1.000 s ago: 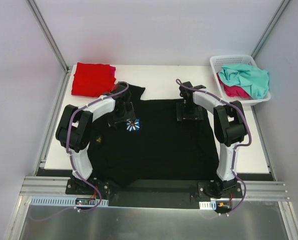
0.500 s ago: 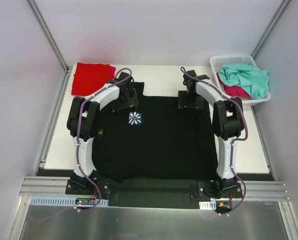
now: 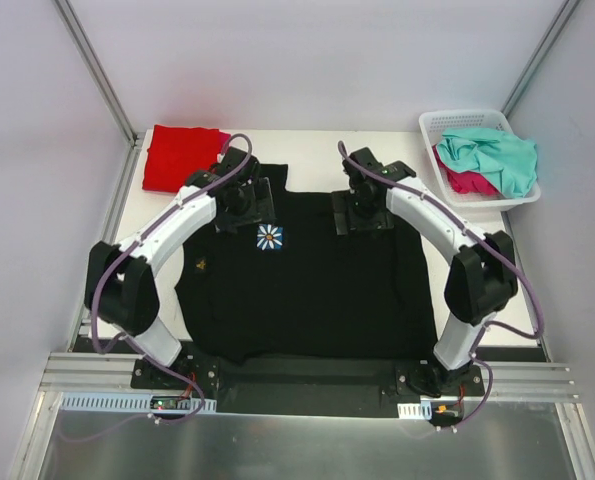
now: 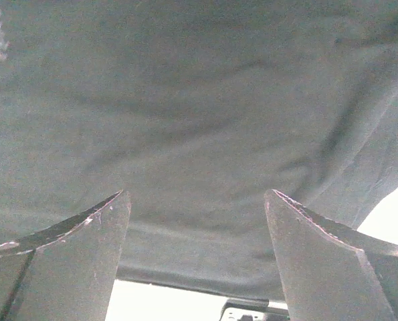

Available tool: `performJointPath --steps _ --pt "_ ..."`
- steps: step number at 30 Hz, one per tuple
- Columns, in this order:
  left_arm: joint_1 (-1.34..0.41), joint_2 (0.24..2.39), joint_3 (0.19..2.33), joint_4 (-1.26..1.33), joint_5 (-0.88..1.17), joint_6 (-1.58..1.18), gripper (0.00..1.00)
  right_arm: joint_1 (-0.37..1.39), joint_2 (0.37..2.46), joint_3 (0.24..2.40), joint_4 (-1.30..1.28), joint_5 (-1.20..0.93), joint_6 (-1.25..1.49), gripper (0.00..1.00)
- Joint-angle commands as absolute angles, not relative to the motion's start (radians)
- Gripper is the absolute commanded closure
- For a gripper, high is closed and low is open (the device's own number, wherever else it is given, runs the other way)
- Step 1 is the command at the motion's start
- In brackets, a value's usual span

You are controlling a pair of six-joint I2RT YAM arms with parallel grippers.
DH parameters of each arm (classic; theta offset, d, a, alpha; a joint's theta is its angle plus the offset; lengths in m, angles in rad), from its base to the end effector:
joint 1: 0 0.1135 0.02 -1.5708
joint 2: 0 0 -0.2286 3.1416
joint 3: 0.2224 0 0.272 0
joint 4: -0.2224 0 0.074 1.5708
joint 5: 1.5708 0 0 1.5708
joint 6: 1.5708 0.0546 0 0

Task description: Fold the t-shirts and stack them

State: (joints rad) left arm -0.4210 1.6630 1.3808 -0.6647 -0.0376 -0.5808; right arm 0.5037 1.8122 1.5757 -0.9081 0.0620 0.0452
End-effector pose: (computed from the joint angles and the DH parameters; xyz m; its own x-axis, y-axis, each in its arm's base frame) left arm 0.3547 -0.1566 0.2205 -0.8324 -0.2280 -0.5051 -0.0818 0.9520 -0.2950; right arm 0.3517 0.1900 0.2146 -0.8174 -0.3990 -0.4155 -0.4228 0.9054 -0.0377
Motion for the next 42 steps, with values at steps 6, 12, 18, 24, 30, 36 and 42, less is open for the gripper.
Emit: performJointPath --steps 6,12,18,24,30,36,42 --pt "-0.321 1.756 1.492 -0.778 -0.041 -0.472 0.03 0.575 1.645 1.407 -0.925 0.054 0.107 0.15" --pt "-0.242 1.931 1.721 -0.81 -0.187 -0.437 0.02 0.584 1.572 1.336 -0.93 0.052 0.103 0.15" --pt "-0.184 2.101 1.971 -0.854 -0.241 -0.43 0.03 0.584 1.525 1.26 -0.907 0.038 0.094 0.14" --pt "-0.112 2.275 2.131 -0.87 -0.198 -0.445 0.03 0.586 1.454 1.213 -0.907 0.012 0.089 0.14" --pt "-0.068 2.333 2.187 -0.868 -0.219 -0.46 0.03 0.584 1.399 1.203 -0.927 0.009 0.081 0.14" --pt "-0.026 2.398 2.273 -0.871 -0.222 -0.41 0.02 0.583 1.391 1.175 -0.917 -0.02 0.081 0.14" --pt "0.035 2.447 2.272 -0.887 -0.196 -0.413 0.02 0.584 1.385 1.158 -0.914 -0.023 0.08 0.14"
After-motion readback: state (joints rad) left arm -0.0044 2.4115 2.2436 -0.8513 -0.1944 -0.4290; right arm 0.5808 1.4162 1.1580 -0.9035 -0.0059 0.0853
